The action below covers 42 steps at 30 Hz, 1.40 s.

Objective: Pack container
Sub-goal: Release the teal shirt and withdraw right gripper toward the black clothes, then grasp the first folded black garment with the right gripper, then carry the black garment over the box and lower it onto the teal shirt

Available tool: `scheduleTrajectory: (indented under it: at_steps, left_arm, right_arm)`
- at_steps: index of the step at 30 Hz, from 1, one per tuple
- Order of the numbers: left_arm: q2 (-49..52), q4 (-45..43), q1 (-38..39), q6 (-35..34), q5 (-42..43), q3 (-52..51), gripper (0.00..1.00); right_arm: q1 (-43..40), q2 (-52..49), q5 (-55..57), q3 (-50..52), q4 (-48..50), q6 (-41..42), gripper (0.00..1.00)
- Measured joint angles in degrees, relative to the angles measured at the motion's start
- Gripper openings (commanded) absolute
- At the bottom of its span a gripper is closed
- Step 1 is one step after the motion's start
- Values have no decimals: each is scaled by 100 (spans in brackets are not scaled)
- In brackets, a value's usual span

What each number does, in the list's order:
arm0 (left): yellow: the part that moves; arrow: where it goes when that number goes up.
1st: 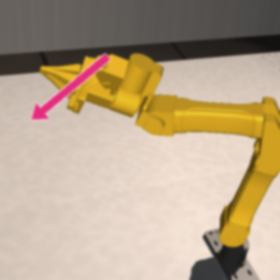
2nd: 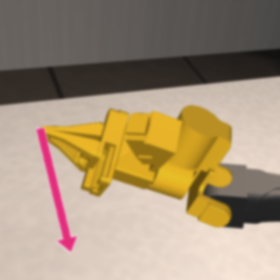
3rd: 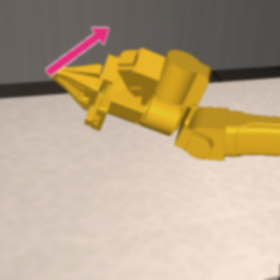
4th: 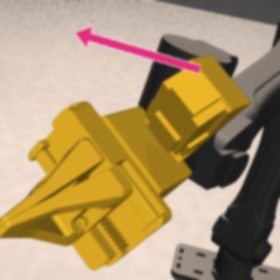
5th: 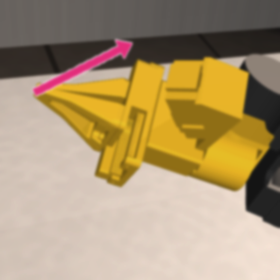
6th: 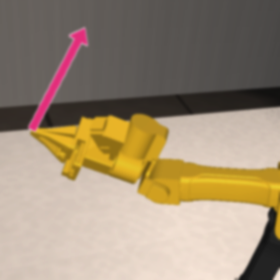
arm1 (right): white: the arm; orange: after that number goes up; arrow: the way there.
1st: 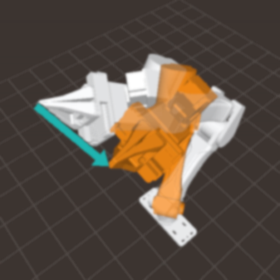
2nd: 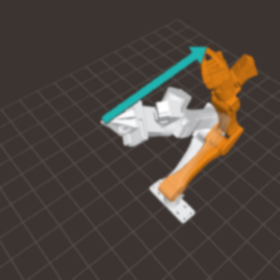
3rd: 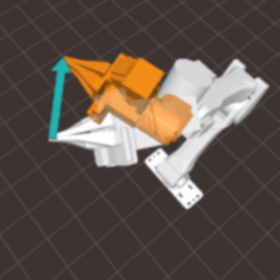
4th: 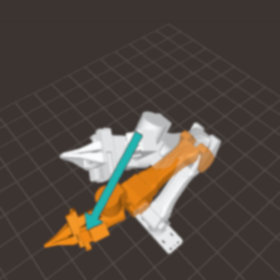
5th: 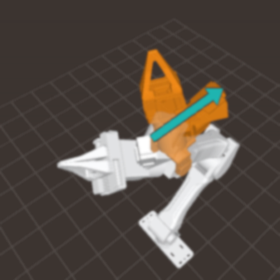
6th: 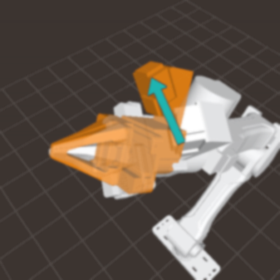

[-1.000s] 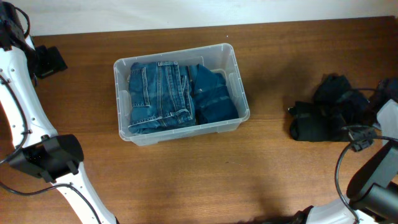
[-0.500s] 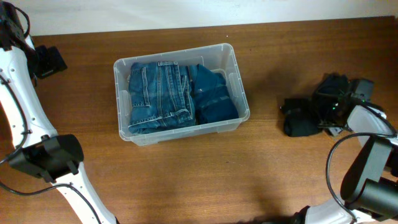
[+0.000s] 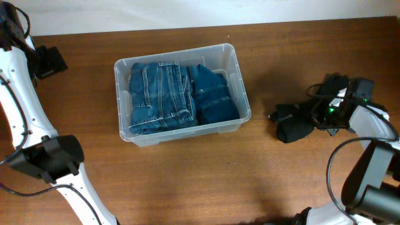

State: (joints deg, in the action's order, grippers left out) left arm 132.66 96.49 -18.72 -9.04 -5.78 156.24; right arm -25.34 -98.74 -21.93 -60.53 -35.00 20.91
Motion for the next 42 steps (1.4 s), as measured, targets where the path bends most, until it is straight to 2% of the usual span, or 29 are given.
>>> scheduleTrajectory:
  at_steps: [7,11,14,17,21,25,29,30,31,32,33,34,42]
  left_arm:
    - [0,0,0,0,0,0,99]
    - [0,0,-2,0,0,0,99]
    - [0,0,0,0,0,0,99]
    - [0,0,0,-2,-2,0,99]
    - [0,-2,0,0,0,0,99]
    - [0,0,0,-2,-2,0,99]
    - [0,0,0,0,0,0,100]
    - [0,-2,0,0,0,0,99]
    - [0,-2,0,0,0,0,100]
    - [0,0,-2,0,-2,0,99]
    - [0,0,0,0,-2,0,99]
    - [0,-2,0,0,0,0,99]
    - [0,0,0,-2,-2,0,99]
  right_arm:
    - [52,1032,-1045,-927,-79,-1211,4]
    - [413,1478,-1353,-1250,-13,-1821,4]
    - [1091,1582,-1598,-1309,201,-2393,4]
    - [2284,1574,-1742,-1307,538,-3220,4]
    - [3418,1510,-1451,-1305,1246,-3593,4]
    - [4076,1399,-1054,-1305,1379,-3696,4]
    - [4308,1161,-693,-1305,1377,-3764,5]
    - [4317,1099,-651,-1305,1379,-3762,8]
    - [4317,955,-566,-1305,1386,-3768,45]
    - [4317,879,-527,-1305,1381,-3768,74]
    - [4317,793,-494,-1305,1384,-3755,92]
    - [4317,667,-470,-1305,1386,-3764,99]
    - [4317,553,-461,-1305,1475,-3740,99]
